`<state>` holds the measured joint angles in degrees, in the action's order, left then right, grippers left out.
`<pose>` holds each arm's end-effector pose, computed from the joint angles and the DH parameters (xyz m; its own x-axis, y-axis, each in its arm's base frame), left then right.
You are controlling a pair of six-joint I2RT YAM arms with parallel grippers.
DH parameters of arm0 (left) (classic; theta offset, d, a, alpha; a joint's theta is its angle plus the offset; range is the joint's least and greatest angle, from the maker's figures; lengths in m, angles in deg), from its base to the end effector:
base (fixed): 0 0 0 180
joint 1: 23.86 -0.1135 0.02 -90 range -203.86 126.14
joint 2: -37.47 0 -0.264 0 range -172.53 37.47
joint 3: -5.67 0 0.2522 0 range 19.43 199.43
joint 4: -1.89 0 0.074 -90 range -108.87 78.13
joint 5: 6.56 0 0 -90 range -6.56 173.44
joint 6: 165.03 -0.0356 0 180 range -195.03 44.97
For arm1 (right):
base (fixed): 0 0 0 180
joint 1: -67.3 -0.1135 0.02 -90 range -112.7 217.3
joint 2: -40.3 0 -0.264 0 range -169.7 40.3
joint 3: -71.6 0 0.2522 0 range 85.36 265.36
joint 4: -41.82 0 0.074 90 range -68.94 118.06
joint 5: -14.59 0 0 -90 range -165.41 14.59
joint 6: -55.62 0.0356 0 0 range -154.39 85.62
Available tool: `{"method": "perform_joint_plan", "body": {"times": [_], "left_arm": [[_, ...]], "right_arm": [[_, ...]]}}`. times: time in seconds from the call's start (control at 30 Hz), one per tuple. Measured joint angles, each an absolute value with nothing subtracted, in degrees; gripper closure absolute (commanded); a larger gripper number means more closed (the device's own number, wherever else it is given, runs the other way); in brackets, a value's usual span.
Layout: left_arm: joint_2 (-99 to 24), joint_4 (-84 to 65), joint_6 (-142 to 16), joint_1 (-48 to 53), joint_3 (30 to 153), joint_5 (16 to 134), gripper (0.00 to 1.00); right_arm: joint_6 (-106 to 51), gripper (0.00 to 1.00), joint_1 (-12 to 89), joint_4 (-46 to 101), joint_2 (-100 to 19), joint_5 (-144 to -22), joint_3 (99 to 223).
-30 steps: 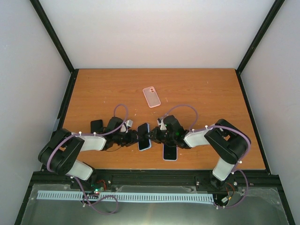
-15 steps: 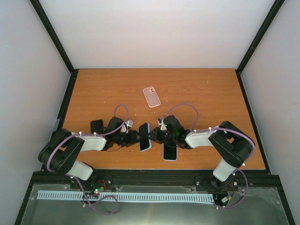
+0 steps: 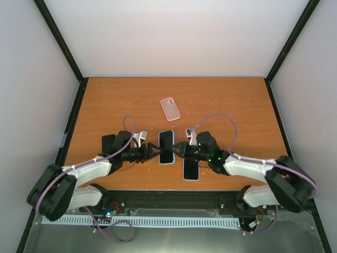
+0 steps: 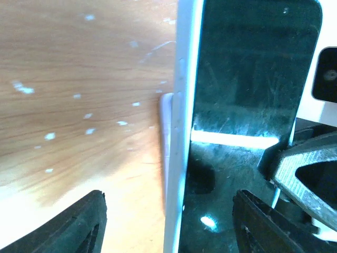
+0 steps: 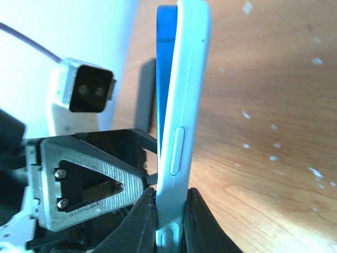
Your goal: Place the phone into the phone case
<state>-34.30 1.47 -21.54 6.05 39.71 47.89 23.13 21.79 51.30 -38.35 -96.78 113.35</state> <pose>0.1785 -0.1266 0.1463 -0.9632 -0.2003 -0.1792 0.0468 0.5315 -0.8458 0.1763 0.1980 0.1716 -0.9249 0.1794 -0.3353 -0.2064 0.5037 0.8389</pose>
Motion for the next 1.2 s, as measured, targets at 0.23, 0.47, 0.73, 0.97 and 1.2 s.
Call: {"method": "perform_joint_plan", "body": {"times": [0.23,0.47,0.73,0.97,1.2], "left_arm": [[-24.1,8.9,-17.7,6.1,38.9,41.5,0.40],[-19.1,20.9,-12.2,6.1,37.5,36.5,0.62],[-17.6,29.8,-7.1,6.1,34.2,34.7,0.85],[-18.8,33.8,-6.1,5.8,33.8,34.0,1.00],[-19.5,33.1,-6.0,5.9,33.2,34.4,1.00]], "right_arm": [[22.5,0.95,21.8,58.9,-25.0,-97.0,109.2],[23.3,0.94,21.8,64.0,-19.1,-100.0,108.1],[23.7,0.91,21.8,65.3,-20.1,-103.4,108.2],[24.9,0.65,22.0,67.0,-21.6,-104.4,108.2],[24.2,0.44,21.9,63.5,-19.6,-105.1,108.1]]}}
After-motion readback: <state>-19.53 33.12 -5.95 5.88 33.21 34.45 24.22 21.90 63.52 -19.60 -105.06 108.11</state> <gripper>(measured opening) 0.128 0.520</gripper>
